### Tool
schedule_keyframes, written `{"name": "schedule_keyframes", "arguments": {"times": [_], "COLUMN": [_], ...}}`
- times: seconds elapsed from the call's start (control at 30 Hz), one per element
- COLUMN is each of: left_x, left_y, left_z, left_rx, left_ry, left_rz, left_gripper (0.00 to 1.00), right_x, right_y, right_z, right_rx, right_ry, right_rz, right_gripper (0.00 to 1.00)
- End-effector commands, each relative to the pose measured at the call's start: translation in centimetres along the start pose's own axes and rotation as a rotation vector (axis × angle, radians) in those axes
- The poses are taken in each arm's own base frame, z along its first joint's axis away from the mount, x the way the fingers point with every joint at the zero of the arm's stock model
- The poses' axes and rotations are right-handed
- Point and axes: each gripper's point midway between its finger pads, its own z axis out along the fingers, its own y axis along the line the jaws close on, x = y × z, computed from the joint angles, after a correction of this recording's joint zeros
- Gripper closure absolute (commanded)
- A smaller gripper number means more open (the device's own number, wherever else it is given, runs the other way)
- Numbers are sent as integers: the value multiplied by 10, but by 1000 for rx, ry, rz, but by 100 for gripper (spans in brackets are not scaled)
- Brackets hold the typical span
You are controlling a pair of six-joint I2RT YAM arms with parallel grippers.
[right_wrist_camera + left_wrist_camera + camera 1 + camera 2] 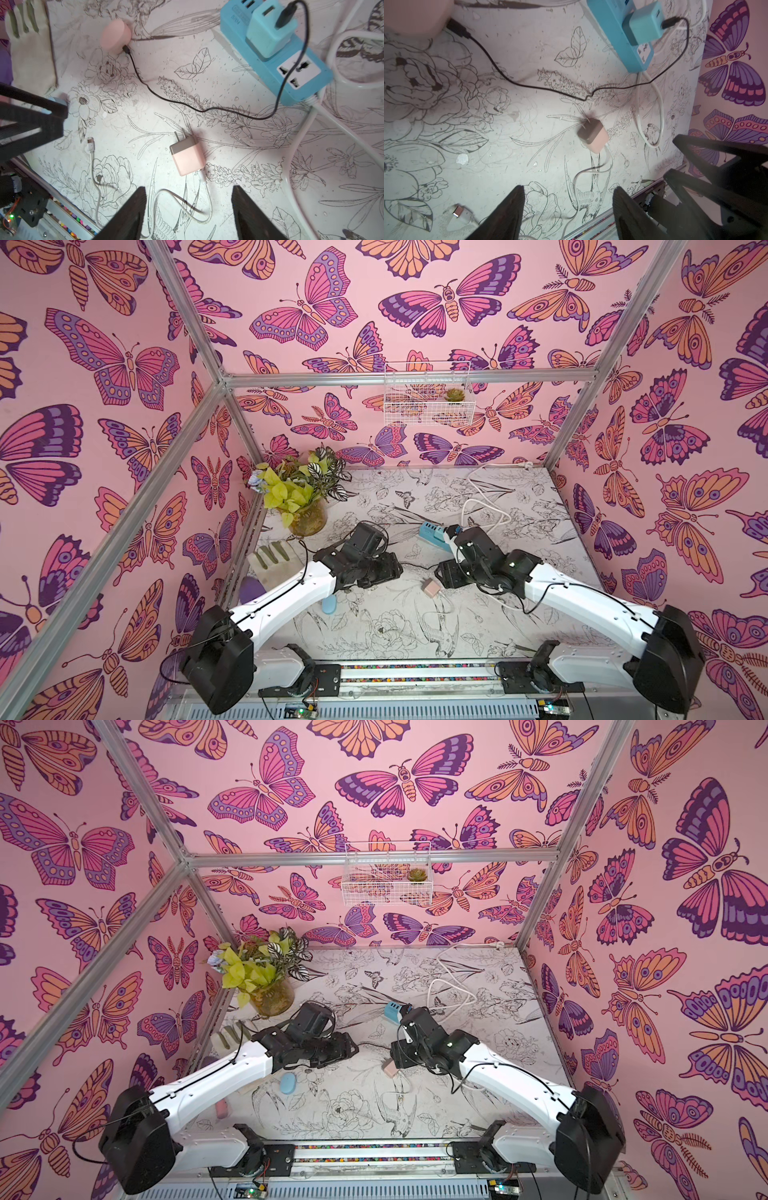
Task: Charge the bluetooth headset
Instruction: Pick up the plug from the center of the board.
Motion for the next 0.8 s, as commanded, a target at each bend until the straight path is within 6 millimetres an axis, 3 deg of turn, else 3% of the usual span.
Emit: {"name": "schedule_keyframes", "arguments": {"times": [0.0,0.4,0.77], "left_x": [8,24,27], "left_y": [12,27,30], "left_z": [-4,6,18], "left_rx": [-16,2,11], "left_ry": [-23,-12,9], "left_rz": [10,-29,-49], "left_gripper": [31,30,30], "right_x": [18,39,40], "right_y": [0,-8,-3], "right_z": [9,58,78], "right_rx": [3,63,70], "right_ry": [144,341,389], "right_rz": [-44,-89,-117], "right_gripper": [33,33,33]}}
